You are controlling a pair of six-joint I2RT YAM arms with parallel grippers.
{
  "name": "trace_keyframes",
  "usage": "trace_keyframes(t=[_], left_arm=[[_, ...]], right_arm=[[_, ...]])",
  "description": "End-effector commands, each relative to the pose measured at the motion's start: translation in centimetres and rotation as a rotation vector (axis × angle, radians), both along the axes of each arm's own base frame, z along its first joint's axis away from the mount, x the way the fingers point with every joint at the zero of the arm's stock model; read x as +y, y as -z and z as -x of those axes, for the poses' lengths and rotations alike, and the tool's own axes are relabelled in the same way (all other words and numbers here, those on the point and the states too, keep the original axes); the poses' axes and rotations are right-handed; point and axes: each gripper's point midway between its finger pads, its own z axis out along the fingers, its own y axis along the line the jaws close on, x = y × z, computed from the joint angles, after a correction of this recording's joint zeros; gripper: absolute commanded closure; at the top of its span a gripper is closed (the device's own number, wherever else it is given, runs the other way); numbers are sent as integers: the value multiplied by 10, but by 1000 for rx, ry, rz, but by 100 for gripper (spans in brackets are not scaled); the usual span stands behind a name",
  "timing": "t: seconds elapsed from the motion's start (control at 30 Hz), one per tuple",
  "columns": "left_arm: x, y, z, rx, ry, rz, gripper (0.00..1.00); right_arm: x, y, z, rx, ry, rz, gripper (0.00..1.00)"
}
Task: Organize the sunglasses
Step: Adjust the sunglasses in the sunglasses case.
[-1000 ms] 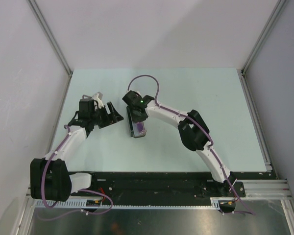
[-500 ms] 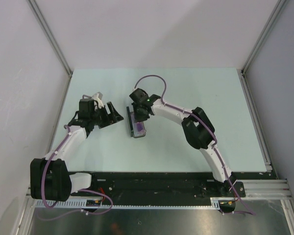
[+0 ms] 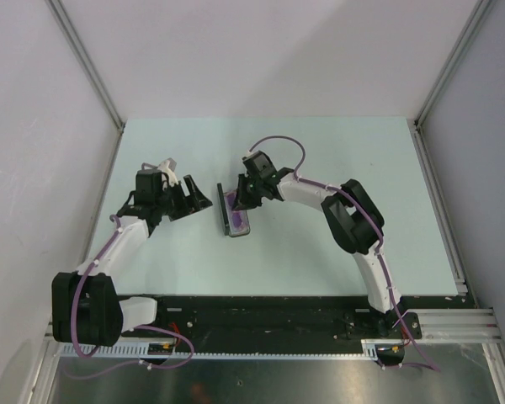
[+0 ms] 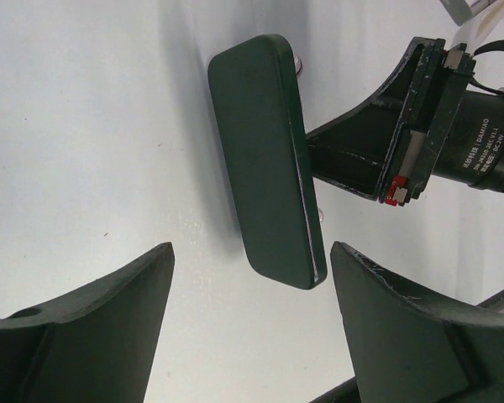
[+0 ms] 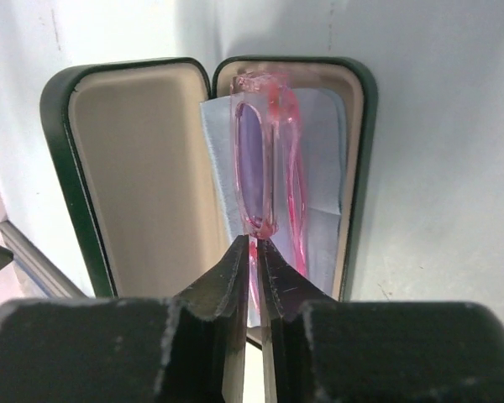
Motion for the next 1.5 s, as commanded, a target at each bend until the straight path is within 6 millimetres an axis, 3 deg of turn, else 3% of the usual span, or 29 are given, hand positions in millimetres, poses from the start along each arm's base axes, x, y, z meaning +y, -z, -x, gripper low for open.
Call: trace_keyframes(t=[0.0, 0.6, 0.97, 1.47], left_arm=[[3, -6, -2, -43, 3, -19, 19], [3, -5, -2, -38, 4, -20, 19], [2, -5, -2, -32, 6, -11, 19], [1, -5, -2, -29, 9, -7, 19]], right_arm=[[16, -29, -1, -14, 4, -123, 88], [8, -24, -3, -19, -6, -94, 76], [16, -16, -1, 2, -31, -105, 78], [22, 1, 2, 33, -57, -80, 73]])
